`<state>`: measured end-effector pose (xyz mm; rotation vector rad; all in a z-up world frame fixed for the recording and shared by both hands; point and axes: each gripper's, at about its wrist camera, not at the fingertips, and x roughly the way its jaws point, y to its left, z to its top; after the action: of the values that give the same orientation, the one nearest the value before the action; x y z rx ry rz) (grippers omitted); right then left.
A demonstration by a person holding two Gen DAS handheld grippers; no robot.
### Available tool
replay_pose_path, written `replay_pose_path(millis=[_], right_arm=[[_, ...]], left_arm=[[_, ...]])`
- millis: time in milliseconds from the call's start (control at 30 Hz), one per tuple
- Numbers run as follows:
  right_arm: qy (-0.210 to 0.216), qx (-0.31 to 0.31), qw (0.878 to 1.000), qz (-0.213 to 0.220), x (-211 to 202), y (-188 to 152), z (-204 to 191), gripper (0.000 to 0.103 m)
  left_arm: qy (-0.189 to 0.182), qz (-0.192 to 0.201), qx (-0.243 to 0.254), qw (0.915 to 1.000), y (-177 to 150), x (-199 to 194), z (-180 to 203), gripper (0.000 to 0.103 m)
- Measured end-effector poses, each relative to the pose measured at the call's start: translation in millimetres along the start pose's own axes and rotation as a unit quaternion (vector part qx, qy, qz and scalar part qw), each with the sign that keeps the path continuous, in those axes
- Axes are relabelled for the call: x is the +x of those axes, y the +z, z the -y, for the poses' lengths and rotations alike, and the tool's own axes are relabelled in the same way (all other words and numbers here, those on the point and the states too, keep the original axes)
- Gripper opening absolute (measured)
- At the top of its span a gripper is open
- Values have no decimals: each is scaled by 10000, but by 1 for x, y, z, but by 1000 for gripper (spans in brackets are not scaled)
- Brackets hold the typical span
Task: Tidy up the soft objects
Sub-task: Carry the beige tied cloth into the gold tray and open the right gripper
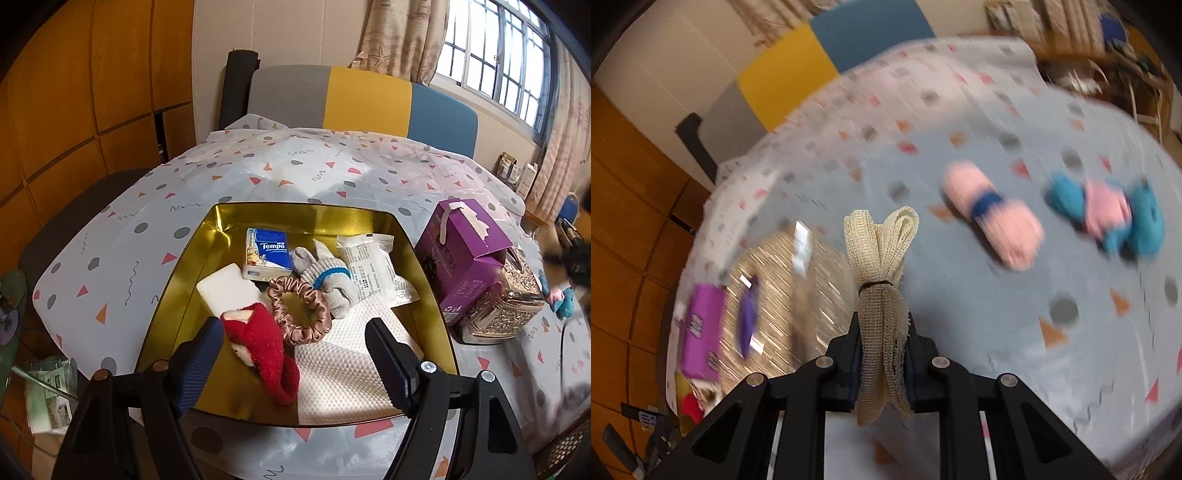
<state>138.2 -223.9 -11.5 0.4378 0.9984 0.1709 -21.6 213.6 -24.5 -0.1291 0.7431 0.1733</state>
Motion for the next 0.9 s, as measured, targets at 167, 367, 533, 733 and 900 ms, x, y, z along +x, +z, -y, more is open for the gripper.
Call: replay_pose_path(millis=[167, 367, 533, 733, 900], right_arm=[[223, -700, 9966, 363, -15, 36, -52, 17], [761, -1526, 9832, 645, -24, 47, -134, 17], [1397, -2233, 9624, 665, -33, 27, -194, 17], [1754, -2912, 9403, 172, -16, -19, -246, 17], [1745, -3539, 9176, -483, 18, -80, -270, 17]], left_arm=[[0, 0, 7, 10000, 0, 0, 1, 81], [41, -26, -12, 10000, -1, 1, -3, 81], [74, -68, -100, 9999, -3, 3, -10, 81], [231, -32, -253, 9994, -3, 2, -24, 81], [442, -55, -517, 9977, -4, 3, -44, 81]])
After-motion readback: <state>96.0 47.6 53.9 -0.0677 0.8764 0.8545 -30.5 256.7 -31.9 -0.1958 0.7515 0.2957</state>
